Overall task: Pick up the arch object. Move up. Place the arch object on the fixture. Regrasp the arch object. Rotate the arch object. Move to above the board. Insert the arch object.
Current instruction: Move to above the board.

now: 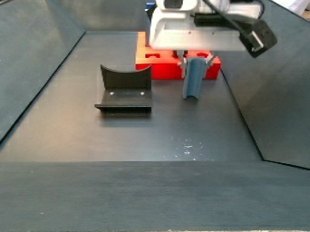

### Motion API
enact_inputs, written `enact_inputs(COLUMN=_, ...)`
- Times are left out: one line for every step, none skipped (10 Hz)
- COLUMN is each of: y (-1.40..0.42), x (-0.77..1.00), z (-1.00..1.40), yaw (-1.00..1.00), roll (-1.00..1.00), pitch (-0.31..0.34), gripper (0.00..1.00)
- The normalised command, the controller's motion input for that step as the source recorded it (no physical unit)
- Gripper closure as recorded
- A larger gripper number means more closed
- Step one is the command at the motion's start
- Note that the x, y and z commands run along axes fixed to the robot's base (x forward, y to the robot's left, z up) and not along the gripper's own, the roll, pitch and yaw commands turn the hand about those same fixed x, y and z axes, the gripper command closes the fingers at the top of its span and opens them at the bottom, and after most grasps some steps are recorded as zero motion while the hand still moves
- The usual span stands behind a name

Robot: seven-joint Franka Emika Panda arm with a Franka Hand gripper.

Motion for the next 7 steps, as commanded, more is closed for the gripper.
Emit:
enact_inputs(y=-0.15, x=-0.09, z=1.0, yaw=0.04, roll=0.25, pitch=0.013, gripper=1.0)
enact_inputs(y=-0.14, x=-0.08, z=1.0, yaw=0.03, roll=0.25, pitch=0.031, gripper=1.0)
enact_inputs(y=-0.14, x=-0.08, z=1.0, yaw=0.04, roll=0.24, pitch=0.049, gripper=1.0)
enact_inputs(y=-0.13, x=-0.08, z=1.0, yaw=0.04, roll=0.23, pitch=0.05, gripper=1.0)
enact_inputs(y=-0.13, x=-0.08, z=1.0, yaw=0.04, roll=0.22, pitch=0.041, gripper=1.0)
enact_inputs(y=-0.12, x=-0.08, z=1.0, yaw=0.04, roll=0.21, pitch=0.034, gripper=1.0)
enact_inputs(y=-0.12, x=-0.07, z=1.0, yaw=0.04, roll=0.19, pitch=0.029, gripper=1.0)
